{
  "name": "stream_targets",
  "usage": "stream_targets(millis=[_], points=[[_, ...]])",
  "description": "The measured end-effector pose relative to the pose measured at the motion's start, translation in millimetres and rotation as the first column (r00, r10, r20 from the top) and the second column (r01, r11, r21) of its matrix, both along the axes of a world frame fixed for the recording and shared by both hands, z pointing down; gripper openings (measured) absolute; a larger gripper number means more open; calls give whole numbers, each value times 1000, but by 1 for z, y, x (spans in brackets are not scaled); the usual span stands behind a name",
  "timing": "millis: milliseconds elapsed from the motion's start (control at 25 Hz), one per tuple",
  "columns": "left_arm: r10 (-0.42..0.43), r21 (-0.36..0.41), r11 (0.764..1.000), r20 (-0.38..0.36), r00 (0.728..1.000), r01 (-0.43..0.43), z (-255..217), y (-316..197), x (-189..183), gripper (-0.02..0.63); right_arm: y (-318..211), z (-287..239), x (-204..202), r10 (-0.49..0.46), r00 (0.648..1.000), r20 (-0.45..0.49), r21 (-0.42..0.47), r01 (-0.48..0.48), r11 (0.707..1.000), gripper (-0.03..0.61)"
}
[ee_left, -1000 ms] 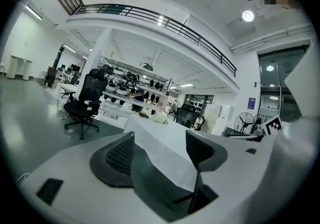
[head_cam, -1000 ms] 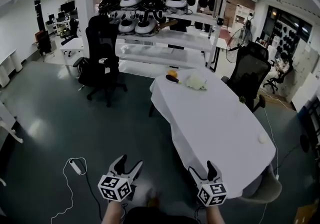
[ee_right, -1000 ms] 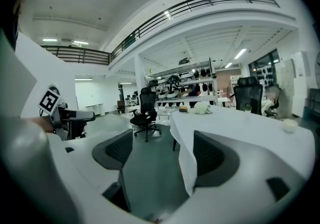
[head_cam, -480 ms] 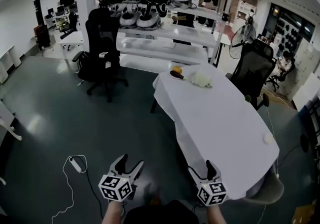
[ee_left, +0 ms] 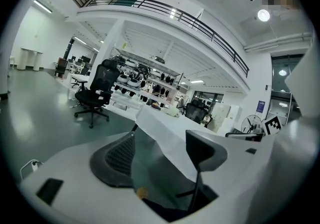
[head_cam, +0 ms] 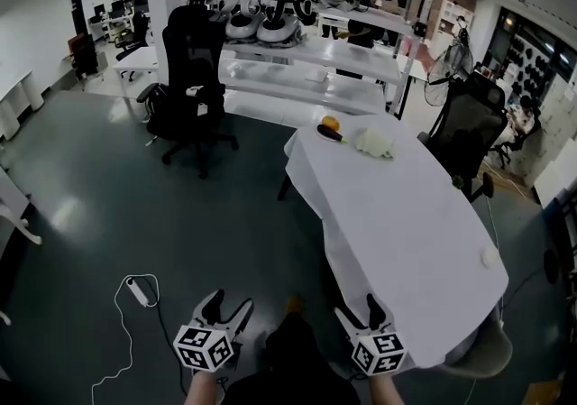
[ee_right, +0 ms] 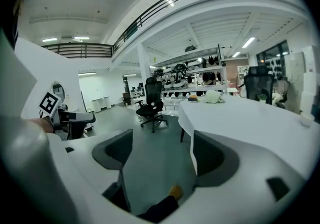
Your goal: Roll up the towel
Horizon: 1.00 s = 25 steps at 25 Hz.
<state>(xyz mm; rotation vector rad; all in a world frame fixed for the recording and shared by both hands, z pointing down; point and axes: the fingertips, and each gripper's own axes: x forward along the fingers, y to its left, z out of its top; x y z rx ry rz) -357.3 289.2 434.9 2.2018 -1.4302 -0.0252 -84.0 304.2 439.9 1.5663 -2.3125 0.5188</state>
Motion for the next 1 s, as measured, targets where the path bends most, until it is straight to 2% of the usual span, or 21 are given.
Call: stream_targets(millis=[280,680,1000], points=[[-10,23,1000,2,1000,10,-3,-63,0,333,-65,-2,3,-5,1000,3,21,5,1000,377],[-37,83,996,6,999,36,-27,-193,0,333,-200,-21,9,-18,1000,2,72,18,997,377],[-25,118,993,4,1000,24,-42,-275,17,333,-279,-34,34,10,1000,-2,104,-10,995,377]])
